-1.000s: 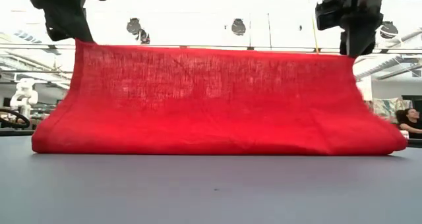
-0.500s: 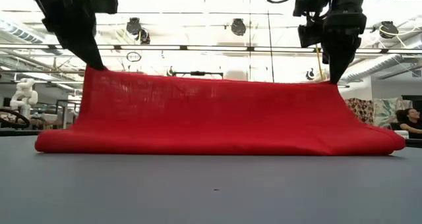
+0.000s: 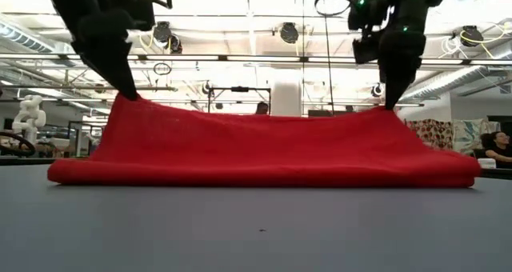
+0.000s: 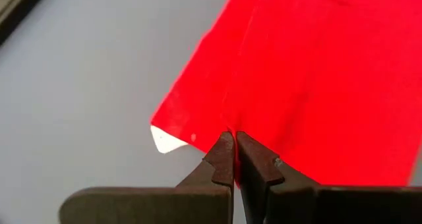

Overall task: Roll towel
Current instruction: Roll the red towel

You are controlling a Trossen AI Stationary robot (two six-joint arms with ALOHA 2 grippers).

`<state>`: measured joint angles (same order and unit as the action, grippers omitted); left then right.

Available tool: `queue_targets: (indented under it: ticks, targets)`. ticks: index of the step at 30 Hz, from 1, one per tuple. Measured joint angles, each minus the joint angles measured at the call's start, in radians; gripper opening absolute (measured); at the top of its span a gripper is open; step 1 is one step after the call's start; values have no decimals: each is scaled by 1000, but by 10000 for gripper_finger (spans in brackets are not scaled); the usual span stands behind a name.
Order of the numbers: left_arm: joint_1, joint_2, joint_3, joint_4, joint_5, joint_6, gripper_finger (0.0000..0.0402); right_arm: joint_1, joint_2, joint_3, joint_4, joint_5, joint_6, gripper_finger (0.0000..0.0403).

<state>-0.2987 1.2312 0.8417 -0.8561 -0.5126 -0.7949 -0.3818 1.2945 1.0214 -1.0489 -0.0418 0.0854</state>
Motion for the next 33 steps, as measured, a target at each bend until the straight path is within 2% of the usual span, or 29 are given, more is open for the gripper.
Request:
queue_targets:
  ticks: [5, 16, 26, 33]
  targets:
    - [46, 6, 0, 19, -13, 72, 8, -19, 77, -1, 12, 25, -27, 0]
    - [87, 32, -66, 111, -29, 106, 8, -50, 195, -1, 90, 45, -53, 0]
    - [156, 73, -66, 175, -39, 232, 8, -78, 242, -1, 131, 49, -47, 0]
    - [170, 87, -66, 196, -36, 234, 8, -77, 242, -1, 117, 39, -33, 0]
